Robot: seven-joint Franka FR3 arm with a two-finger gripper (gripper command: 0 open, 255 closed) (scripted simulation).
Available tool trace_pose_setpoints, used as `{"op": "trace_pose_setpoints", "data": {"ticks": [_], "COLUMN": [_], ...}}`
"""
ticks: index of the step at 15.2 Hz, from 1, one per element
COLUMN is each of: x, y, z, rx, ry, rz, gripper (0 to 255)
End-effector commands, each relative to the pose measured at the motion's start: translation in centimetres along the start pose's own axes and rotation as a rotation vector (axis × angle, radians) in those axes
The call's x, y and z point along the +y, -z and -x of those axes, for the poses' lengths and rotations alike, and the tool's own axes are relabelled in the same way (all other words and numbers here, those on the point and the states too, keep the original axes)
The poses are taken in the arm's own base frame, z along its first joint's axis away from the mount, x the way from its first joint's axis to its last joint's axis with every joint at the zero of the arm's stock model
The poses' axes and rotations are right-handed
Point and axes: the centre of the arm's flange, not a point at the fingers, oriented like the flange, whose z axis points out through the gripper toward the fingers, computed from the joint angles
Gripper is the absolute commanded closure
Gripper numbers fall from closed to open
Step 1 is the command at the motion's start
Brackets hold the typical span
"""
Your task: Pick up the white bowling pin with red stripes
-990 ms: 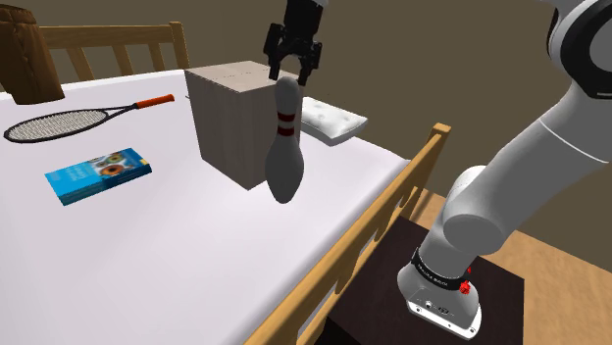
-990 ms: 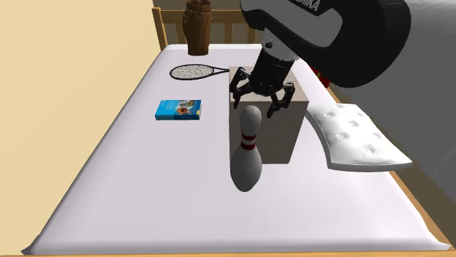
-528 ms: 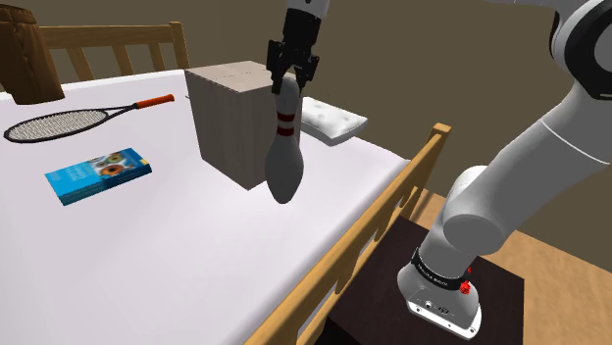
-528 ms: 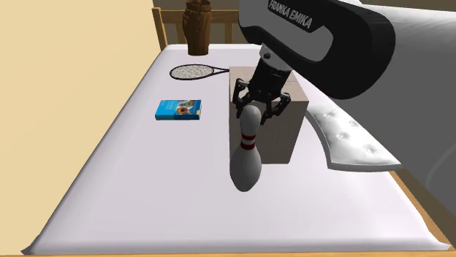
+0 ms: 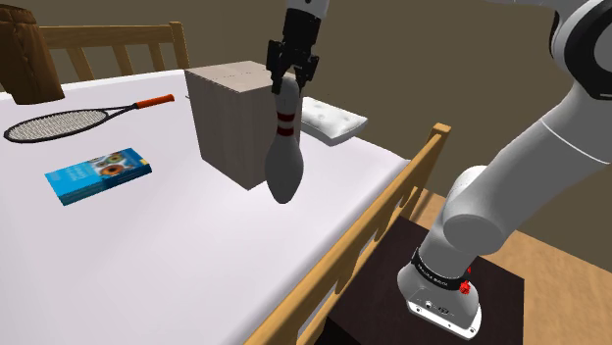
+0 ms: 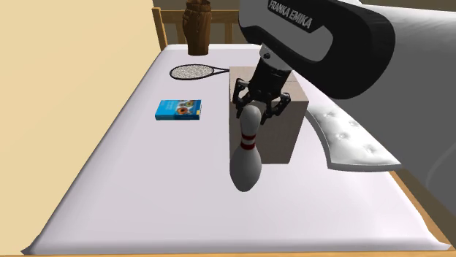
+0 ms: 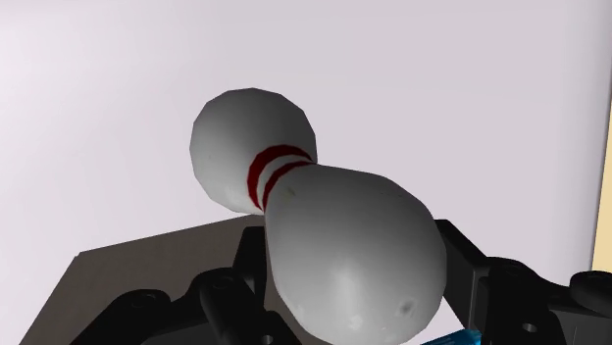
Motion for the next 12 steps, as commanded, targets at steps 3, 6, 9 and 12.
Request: {"op": "trace_pose_setpoints", "data": {"ticks": [3,6,9,12], "x": [-0.4,-0.8,-1.3,-1.7], "y": [1.4,2.9,4.4,5.9], "z": [0.0,0.1,0.1,0.1], "rx": [-0.003,-0.003,-0.003,-0.003], "ry": [-0.001,-0.001,-0.001,-0.001], "rz": [0.001,0.001,0.001,0.001], "gripper": [255,255,255,255]}}
